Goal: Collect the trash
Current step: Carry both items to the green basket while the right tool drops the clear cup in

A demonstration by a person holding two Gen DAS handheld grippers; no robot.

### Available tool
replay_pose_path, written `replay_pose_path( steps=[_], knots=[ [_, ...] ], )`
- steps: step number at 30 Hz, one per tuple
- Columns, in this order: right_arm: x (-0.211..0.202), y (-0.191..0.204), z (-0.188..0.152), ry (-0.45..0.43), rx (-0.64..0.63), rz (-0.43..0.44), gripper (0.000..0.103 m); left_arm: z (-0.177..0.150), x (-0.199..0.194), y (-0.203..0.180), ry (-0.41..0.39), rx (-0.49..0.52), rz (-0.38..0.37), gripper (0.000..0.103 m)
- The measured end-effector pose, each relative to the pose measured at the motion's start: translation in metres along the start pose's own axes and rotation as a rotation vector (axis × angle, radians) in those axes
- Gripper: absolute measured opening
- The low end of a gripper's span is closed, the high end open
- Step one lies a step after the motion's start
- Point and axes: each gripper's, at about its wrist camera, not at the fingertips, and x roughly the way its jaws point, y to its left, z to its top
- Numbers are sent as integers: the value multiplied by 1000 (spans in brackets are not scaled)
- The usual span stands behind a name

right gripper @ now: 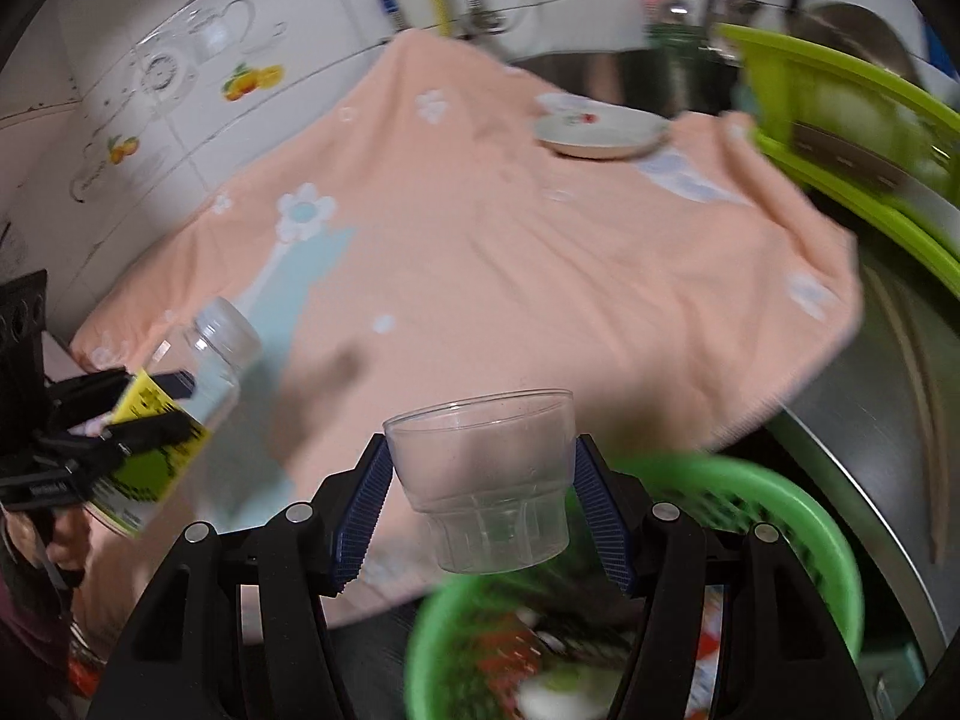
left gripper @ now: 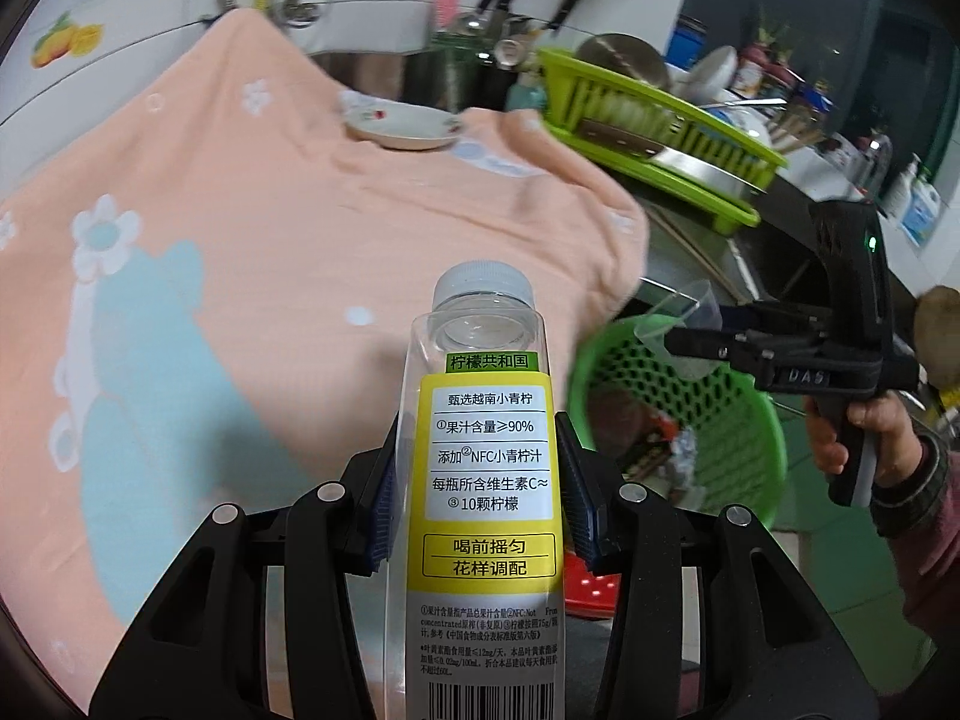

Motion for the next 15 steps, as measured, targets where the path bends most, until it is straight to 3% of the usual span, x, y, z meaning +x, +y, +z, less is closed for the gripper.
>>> replay_pose_path(
  steps=[9, 15],
  knots=[
    [-25, -50, -67, 47, 54, -142, 60, -8, 29, -45, 45, 41, -80, 45],
    [-27, -65, -99, 79, 81, -186, 60, -10, 42, -73, 58, 72, -104, 45]
  ],
)
